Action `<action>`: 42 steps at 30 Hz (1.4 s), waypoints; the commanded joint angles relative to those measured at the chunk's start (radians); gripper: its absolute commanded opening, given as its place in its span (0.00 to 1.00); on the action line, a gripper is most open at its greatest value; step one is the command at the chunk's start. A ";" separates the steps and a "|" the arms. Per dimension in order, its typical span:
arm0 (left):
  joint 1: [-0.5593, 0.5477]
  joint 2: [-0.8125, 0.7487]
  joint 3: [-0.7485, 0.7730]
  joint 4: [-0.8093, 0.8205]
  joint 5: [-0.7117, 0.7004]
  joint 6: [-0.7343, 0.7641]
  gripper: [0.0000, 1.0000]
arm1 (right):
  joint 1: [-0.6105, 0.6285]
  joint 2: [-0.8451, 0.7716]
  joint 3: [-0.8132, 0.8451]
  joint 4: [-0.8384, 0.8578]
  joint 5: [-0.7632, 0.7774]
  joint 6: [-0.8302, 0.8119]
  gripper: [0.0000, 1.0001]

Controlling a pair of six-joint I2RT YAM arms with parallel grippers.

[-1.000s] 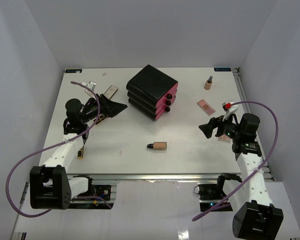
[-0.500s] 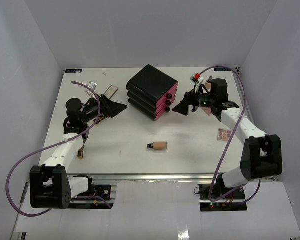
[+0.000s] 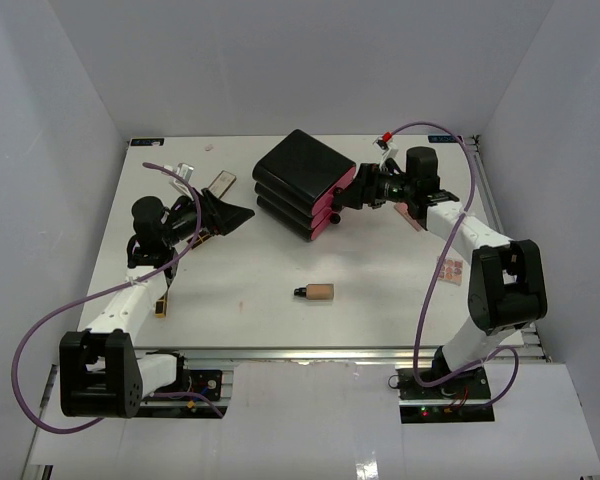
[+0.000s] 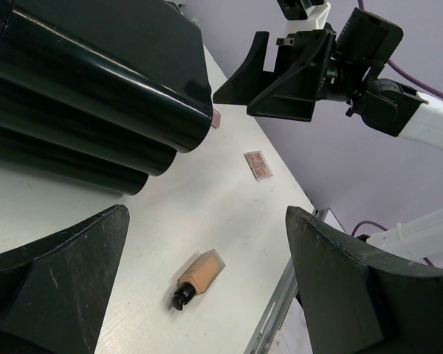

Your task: Organize the makeup

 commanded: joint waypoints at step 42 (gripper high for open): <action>-0.005 -0.020 0.033 0.009 0.012 0.013 0.98 | -0.074 0.032 -0.035 0.054 -0.035 -0.004 0.35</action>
